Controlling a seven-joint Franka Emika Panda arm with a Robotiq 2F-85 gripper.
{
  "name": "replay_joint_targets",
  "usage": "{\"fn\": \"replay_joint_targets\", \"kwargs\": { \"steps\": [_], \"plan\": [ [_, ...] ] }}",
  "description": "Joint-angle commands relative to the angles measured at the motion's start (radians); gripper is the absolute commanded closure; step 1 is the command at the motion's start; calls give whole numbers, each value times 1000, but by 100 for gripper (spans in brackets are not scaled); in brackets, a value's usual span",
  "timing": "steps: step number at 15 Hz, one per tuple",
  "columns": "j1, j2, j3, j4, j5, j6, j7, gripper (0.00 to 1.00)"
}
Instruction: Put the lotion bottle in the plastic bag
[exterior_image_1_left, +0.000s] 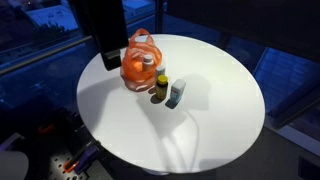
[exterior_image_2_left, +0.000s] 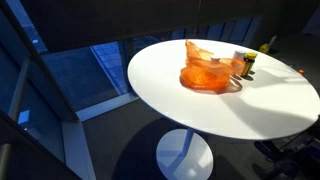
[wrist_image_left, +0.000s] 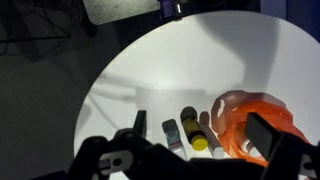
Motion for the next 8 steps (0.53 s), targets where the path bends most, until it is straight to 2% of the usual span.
{"fn": "replay_joint_targets", "kwargs": {
  "steps": [1,8],
  "plan": [
    [-10,3,9,2,6,-1,-6,0],
    [14,36,49,30,27,-4,28,0]
  ]
}}
